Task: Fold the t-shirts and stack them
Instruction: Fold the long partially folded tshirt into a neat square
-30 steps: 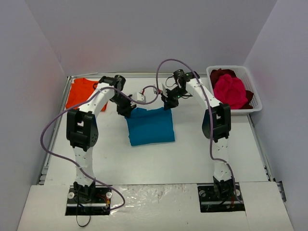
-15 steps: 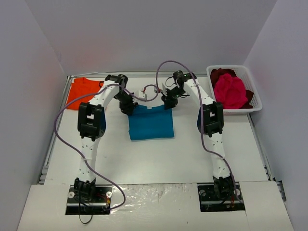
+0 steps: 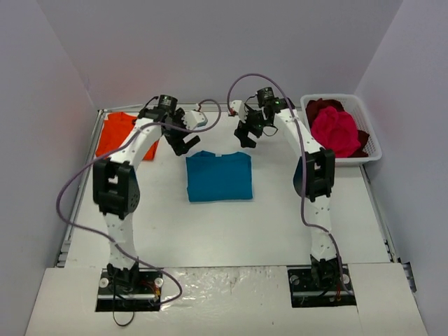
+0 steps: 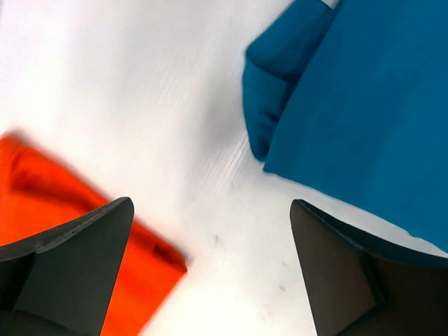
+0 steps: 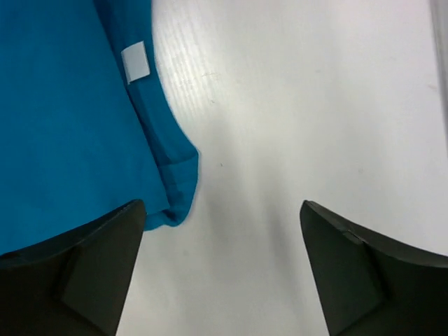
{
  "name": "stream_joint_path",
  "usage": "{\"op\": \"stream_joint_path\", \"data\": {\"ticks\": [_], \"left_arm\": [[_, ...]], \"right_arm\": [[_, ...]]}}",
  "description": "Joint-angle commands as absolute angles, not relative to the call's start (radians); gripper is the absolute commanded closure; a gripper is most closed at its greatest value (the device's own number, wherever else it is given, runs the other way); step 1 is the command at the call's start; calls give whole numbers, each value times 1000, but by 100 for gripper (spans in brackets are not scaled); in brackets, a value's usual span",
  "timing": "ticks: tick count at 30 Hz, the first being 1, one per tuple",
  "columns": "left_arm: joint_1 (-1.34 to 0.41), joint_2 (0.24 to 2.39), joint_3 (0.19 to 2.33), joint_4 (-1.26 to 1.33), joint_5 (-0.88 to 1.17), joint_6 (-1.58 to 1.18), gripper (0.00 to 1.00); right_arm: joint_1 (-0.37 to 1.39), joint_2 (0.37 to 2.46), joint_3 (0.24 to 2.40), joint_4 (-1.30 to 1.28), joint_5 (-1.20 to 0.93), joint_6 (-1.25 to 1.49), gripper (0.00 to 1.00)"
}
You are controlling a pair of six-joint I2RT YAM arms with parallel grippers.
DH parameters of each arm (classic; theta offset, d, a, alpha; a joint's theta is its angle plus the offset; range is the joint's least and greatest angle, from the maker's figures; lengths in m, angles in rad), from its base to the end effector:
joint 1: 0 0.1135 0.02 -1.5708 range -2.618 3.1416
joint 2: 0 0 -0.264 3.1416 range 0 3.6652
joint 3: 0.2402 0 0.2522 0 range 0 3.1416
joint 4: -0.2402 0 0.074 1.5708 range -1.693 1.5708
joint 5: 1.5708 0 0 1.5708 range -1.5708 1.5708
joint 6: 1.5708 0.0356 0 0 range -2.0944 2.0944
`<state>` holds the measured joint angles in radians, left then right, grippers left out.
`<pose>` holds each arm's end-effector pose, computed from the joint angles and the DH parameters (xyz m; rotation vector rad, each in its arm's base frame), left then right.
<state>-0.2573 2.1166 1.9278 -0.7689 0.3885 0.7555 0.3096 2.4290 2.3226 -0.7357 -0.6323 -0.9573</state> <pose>0.4515 -0.1328 0.2646 1.3185 2.0634 -0.2753 0.5061 0.1840 0.2431 -1.5460 1.6345 0.4214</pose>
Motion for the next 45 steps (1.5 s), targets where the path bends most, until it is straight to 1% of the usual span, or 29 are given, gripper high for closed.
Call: {"op": "stream_joint_path", "data": {"ticks": [1,2,3,4,6,7,8,10,12,13,16,18,20,22,23,24,26,27,37,45], "left_arm": [[-241,1809,1785,-524,289,540,6],[-239,1713,1694,-506,276,519,6],[-236,1671,1654,-494,269,481,6],[-232,1595,1614,-474,261,459,6],[-227,1525,1488,-421,187,386,6],[-213,1461,1447,-413,189,377,6],[-201,1430,1374,-411,205,374,6],[-175,1360,1309,-393,241,319,6],[-124,1330,1229,-384,247,238,6],[-103,1316,1211,-394,253,226,6],[-97,1310,1164,-478,265,222,6],[-97,1281,1116,-491,230,224,6],[-63,1237,1062,-439,204,216,6],[-16,1229,1060,-430,221,209,6],[39,1232,1068,-443,230,189,6],[58,1244,1078,-451,242,181,6],[84,1258,1098,-471,273,166,6],[106,1267,1100,-474,285,164,6],[202,1269,1085,-469,343,127,6],[273,1270,1078,-480,399,121,6]], "right_arm": [[340,2135,2172,-611,-489,-821,10],[357,2087,2122,-574,-429,-786,2],[406,2047,2079,-539,-296,-764,0],[438,1975,2004,-528,-223,-741,0],[532,1893,1933,-503,-56,-712,0],[560,1869,1858,-494,-26,-683,0],[580,1843,1817,-467,-26,-660,0],[610,1775,1693,-434,-82,-615,0],[626,1744,1620,-397,-103,-614,0],[644,1724,1556,-387,-95,-620,0],[702,1700,1459,-345,-86,-638,0],[742,1703,1433,-334,-80,-644,7],[788,1732,1422,-322,-78,-635,9],[817,1764,1436,-321,-77,-617,18],[828,1802,1457,-321,-72,-603,23],[839,1824,1469,-322,-69,-598,29],[876,1879,1495,-325,-60,-588,33],[888,1897,1523,-330,-61,-575,39],[1003,2089,1661,-365,-48,-568,38],[1054,2187,1753,-408,-17,-577,38]]}}
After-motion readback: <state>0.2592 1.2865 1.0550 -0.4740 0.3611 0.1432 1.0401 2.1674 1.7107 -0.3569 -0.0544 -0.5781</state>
